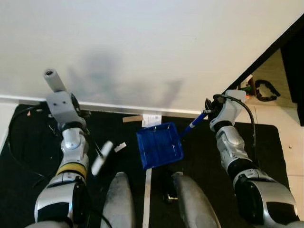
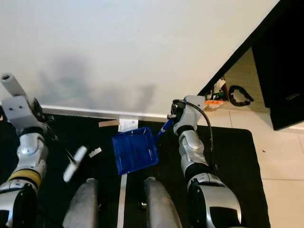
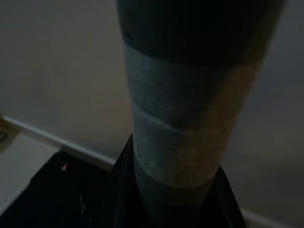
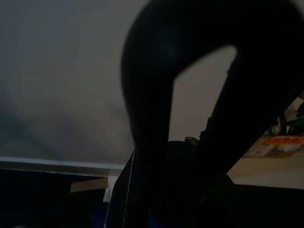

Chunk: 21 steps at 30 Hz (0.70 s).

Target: Sweep floor

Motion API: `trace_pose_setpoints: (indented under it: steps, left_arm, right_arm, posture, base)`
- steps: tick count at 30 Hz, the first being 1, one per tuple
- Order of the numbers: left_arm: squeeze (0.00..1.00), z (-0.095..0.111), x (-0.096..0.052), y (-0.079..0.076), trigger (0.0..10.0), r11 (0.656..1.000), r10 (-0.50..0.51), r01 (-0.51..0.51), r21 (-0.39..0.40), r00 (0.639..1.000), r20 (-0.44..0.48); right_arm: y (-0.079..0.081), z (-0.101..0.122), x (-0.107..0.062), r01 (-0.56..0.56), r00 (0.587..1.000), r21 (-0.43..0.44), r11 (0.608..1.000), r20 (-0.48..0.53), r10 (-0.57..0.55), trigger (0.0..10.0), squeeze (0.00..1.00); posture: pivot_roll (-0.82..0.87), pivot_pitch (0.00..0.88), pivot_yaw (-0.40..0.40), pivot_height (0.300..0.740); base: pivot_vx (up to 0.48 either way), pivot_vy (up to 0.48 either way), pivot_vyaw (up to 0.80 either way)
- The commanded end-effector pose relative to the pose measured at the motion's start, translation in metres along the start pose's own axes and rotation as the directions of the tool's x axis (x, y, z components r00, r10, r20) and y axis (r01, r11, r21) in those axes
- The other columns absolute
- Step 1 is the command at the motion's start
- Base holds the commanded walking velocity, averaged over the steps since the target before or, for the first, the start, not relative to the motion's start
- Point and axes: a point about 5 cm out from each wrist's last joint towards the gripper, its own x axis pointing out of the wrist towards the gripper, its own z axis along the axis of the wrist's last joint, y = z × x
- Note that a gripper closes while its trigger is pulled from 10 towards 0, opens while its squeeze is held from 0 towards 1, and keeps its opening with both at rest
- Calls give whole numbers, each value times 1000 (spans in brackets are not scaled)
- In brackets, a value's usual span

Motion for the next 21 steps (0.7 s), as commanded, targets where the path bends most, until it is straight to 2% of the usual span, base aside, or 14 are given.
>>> trace_pose_setpoints:
  steps: [1, 5, 10, 12, 16, 18, 21]
  left_arm:
    - [0, 21, 11, 1, 10000, 1000, -6, 3, 21, 994, 114]
    - [0, 31, 19, -6, 10000, 998, -40, 34, 47, 988, 151]
    - [0, 20, 16, -32, 10000, 988, -141, 138, 63, 988, 60]
    - [0, 14, 15, -36, 10000, 988, -148, 147, 53, 989, 20]
    - [0, 12, 14, -38, 10000, 986, -154, 153, 58, 988, 0]
    - [0, -3, 8, -46, 10000, 971, -206, 218, 97, 971, -119]
    - [0, -8, 6, -48, 10000, 966, -217, 235, 107, 964, -157]
  right_arm:
    - [-3, -25, -13, 9, 994, 27, 1000, -110, -6, 10000, 0]
    - [-3, -25, -13, 7, 994, 31, 999, -105, -4, 10000, 0]
    - [-4, -24, -15, 24, 996, 40, 999, -87, -20, 10000, 0]
    - [-5, -23, -16, 41, 996, 51, 998, -80, -37, 10000, 0]
    - [-5, -22, -16, 42, 997, 51, 998, -70, -39, 10000, 0]
    - [-1, -18, -17, 34, 999, 46, 998, -30, -33, 10000, 0]
    - [1, -16, -17, 32, 999, 44, 999, -17, -31, 10000, 0]
  posture:
    - [5, 371, -121, 740]
    - [-7, 402, -111, 740]
    - [-42, 444, -110, 740]
    - [-61, 463, -113, 740]
    - [-83, 471, -110, 740]
    - [-100, 525, -79, 740]
    - [-101, 526, -77, 740]
  base:
    - [0, 0, 0]
    - [0, 0, 0]
    - [0, 0, 0]
    - [0, 0, 0]
    - [0, 0, 0]
    - [0, 0, 0]
    - [0, 0, 0]
